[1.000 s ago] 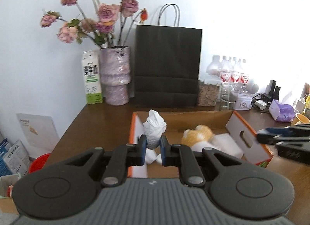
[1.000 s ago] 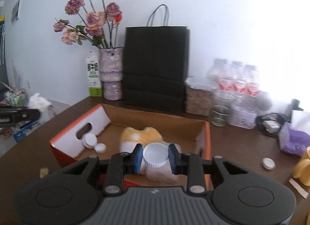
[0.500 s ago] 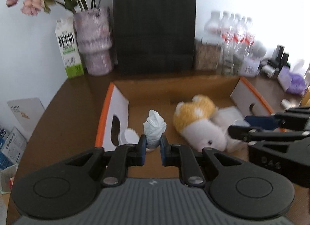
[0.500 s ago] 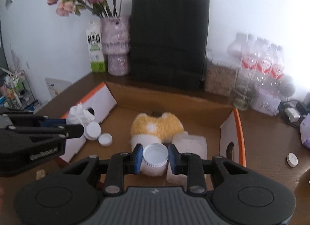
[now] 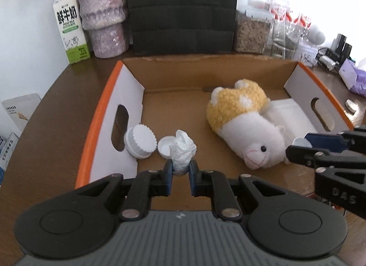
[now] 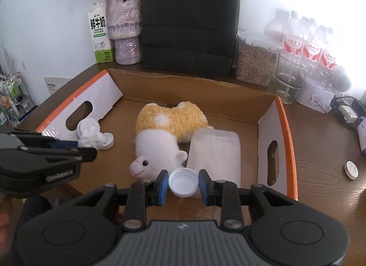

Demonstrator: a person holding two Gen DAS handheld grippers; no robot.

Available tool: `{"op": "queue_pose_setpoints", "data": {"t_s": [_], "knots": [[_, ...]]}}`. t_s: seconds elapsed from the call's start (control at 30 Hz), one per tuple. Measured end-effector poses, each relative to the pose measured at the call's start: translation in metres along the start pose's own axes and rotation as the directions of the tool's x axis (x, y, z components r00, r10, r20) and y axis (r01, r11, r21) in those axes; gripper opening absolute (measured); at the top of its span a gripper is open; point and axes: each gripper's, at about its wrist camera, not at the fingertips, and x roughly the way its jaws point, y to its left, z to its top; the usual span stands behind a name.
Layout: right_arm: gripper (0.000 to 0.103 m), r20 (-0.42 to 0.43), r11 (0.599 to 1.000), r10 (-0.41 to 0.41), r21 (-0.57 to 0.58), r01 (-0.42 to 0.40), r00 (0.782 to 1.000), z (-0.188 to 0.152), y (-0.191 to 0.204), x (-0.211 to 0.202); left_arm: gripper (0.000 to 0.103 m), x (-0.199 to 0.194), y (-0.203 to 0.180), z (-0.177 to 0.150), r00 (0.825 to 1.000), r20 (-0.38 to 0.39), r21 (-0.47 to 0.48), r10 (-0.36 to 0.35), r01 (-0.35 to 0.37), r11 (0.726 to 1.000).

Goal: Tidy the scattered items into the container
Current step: 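Carry the tissue and cap into the cardboard box and open both tools, then withdraw both tools from the box back over the table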

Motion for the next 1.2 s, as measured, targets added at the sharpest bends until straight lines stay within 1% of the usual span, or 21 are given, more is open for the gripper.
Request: {"op": "queue_pose_setpoints", "data": {"t_s": [0.13, 0.23, 0.43, 0.5, 0.53, 0.57, 0.6, 0.67, 0.7, 0.73, 0.77, 0.83, 0.9, 0.97, 1.0, 1.07, 1.2], "knots": [[0.027, -0.022, 0.999, 0.038, -0.001, -0.039, 0.999, -0.002, 0.001, -0.001, 0.015, 0.006, 0.0, -0.002, 1.0, -0.019, -0.002, 0.0, 0.0, 1.0], [0.027, -0.026, 1.0, 0.022, -0.019, -0.023, 0.999, -0.003, 0.005, 0.002, 0.015, 0.008, -0.001, -0.002, 1.0, -0.024, 0.001, 0.001, -0.001, 1.0], [0.027, -0.039, 1.0, 0.019, -0.005, -0.02, 0.999, -0.004, 0.004, 0.009, 0.017, 0.009, -0.005, -0.002, 1.0, -0.026, 0.017, 0.018, -0.017, 1.0], [0.033, -0.033, 1.0, 0.01, -0.008, -0.01, 0.999, -0.004, 0.004, 0.007, 0.019, 0.007, -0.006, -0.002, 0.999, -0.019, 0.027, 0.028, -0.028, 0.999], [0.043, -0.028, 1.0, 0.008, -0.008, -0.008, 1.0, -0.004, 0.004, 0.005, 0.022, 0.005, -0.006, -0.002, 0.999, -0.014, 0.03, 0.033, -0.033, 0.999], [0.055, -0.021, 1.0, 0.006, -0.007, -0.006, 1.0, -0.004, 0.004, 0.003, 0.028, 0.004, -0.006, -0.002, 0.999, -0.01, 0.032, 0.036, -0.036, 0.999], [0.06, -0.01, 1.0, 0.002, -0.009, -0.002, 1.0, -0.004, 0.005, 0.001, 0.031, 0.002, -0.006, -0.002, 0.999, -0.001, 0.036, 0.041, -0.041, 0.998], [0.072, 0.007, 1.0, -0.017, -0.016, 0.017, 1.0, -0.003, 0.005, -0.004, 0.042, -0.004, -0.007, -0.003, 0.998, 0.024, 0.049, 0.058, -0.059, 0.997], [0.076, 0.019, 0.999, -0.028, -0.017, 0.028, 0.999, -0.002, 0.006, -0.008, 0.044, -0.008, -0.007, -0.003, 0.997, 0.039, 0.053, 0.065, -0.067, 0.996], [0.082, 0.03, 0.999, -0.034, -0.017, 0.035, 0.999, -0.002, 0.006, -0.011, 0.051, -0.012, -0.007, -0.003, 0.996, 0.053, 0.054, 0.067, -0.07, 0.996], [0.09, 0.041, 0.999, -0.039, -0.015, 0.04, 0.998, -0.001, 0.006, -0.014, 0.06, -0.016, -0.007, -0.002, 0.995, 0.065, 0.051, 0.069, -0.073, 0.996], [0.093, 0.06, 0.998, -0.059, -0.004, 0.06, 0.996, -0.001, 0.006, -0.021, 0.07, -0.025, -0.005, -0.002, 0.993, 0.09, 0.035, 0.081, -0.085, 0.996], [0.094, 0.071, 0.996, -0.086, 0.001, 0.086, 0.994, -0.002, 0.007, -0.028, 0.074, -0.033, -0.005, -0.003, 0.989, 0.113, 0.03, 0.095, -0.099, 0.995], [0.101, 0.078, 0.996, -0.091, 0.003, 0.091, 0.993, -0.002, 0.006, -0.034, 0.098, -0.039, -0.004, -0.003, 0.986, 0.129, 0.03, 0.104, -0.109, 0.994], [0.102, 0.088, 0.995, -0.095, 0.009, 0.094, 0.992, -0.003, 0.006, -0.038, 0.103, -0.043, -0.004, -0.003, 0.981, 0.145, 0.023, 0.126, -0.131, 0.991], [0.103, 0.101, 0.995, -0.097, 0.015, 0.096, 0.99, -0.004, 0.006, -0.046, 0.103, -0.051, -0.003, -0.005, 0.974, 0.179, 0.016, 0.138, -0.143, 0.99], [0.103, 0.128, 0.996, -0.091, 0.018, 0.089, 0.988, -0.008, 0.008, -0.062, 0.103, -0.063, 0.002, -0.007, 0.975, 0.188, -0.019, 0.121, -0.119, 0.993]]}}
